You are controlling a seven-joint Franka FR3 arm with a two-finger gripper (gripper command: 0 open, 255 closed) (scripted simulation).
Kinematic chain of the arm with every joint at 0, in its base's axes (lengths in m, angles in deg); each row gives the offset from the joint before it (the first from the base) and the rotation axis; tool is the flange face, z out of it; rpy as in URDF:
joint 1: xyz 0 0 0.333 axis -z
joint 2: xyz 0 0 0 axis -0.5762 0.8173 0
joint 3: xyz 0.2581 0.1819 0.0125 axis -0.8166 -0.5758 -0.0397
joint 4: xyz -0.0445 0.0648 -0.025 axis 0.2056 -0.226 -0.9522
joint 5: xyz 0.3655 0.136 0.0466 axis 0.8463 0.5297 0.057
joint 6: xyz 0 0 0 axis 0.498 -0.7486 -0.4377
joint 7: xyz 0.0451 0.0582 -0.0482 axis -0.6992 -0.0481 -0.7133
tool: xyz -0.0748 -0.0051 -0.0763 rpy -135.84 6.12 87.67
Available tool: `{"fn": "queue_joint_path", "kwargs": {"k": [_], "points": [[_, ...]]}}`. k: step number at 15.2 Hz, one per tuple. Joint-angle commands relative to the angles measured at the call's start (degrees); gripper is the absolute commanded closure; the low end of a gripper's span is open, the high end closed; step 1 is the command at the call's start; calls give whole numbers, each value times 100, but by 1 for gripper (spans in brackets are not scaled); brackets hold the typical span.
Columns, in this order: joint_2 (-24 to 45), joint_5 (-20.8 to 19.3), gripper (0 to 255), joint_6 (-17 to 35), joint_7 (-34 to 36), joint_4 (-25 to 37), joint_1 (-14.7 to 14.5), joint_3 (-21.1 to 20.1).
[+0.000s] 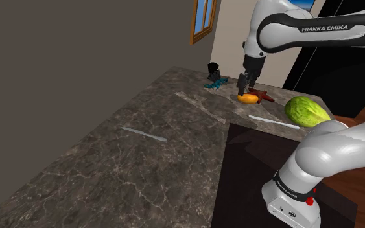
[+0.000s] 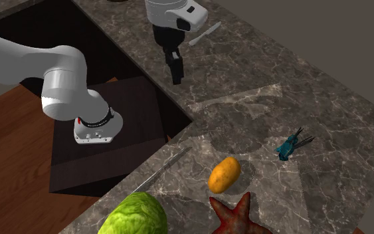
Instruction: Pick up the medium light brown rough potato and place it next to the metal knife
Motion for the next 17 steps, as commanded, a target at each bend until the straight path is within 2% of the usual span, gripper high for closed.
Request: {"fn": "queue_joint_path", "kwargs": {"k": [1, 9, 17], "points": [[167, -274, 0, 352, -215, -146, 65, 104], [1147, -1414, 0, 1855, -910, -429, 439, 579], [2589, -2603, 0, 3365, -1275, -109, 874, 992]]}}
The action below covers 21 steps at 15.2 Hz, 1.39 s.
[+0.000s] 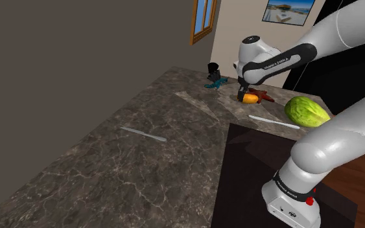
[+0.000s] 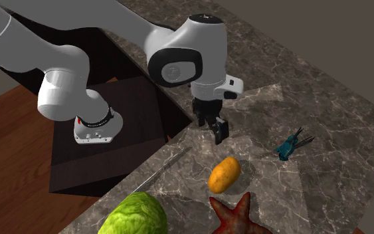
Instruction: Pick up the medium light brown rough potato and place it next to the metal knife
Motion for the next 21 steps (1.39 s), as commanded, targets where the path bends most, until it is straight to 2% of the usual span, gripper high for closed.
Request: {"fn": "queue_joint_path", "kwargs": {"k": [1, 7, 15, 21], "points": [[371, -307, 0, 347, -68, 146, 107, 90], [1608, -1173, 0, 1265, -113, 842, 390, 328], [2258, -1461, 0, 1819, 81, 1027, 538, 481], [2258, -1461, 0, 1819, 81, 1027, 538, 481]]}}
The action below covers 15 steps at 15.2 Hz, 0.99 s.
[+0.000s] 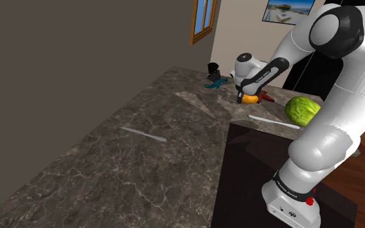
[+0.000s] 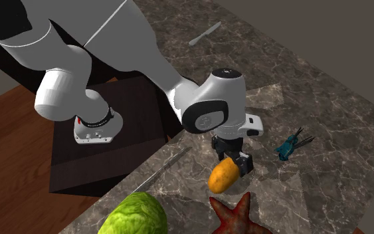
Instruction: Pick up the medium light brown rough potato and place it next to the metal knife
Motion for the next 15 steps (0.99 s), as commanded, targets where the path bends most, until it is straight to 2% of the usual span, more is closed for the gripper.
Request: {"fn": "queue_joint_path", "kwargs": {"k": [1, 2, 3, 12, 15], "points": [[2, -1, 0, 2, 0, 0, 1, 1], [1, 0, 0, 1, 0, 0, 0, 0], [1, 0, 255, 1, 0, 0, 0, 0], [2, -1, 255, 2, 0, 0, 1, 0], [-190, 165, 255, -180, -206, 15, -7, -30]]}}
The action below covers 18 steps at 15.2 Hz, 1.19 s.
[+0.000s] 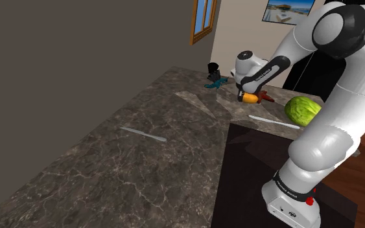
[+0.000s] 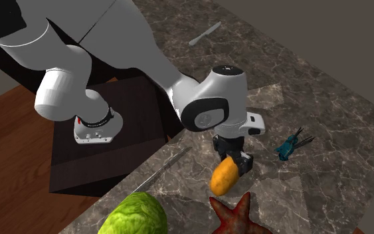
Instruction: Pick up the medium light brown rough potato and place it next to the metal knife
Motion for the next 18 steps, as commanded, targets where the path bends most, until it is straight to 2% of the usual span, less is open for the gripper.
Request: {"fn": "queue_joint_path", "kwargs": {"k": [1, 18], "points": [[-124, 99, 255, -121, -119, 6, -10, -20], [-997, 830, 255, -1226, -1065, 362, -124, -128]]}}
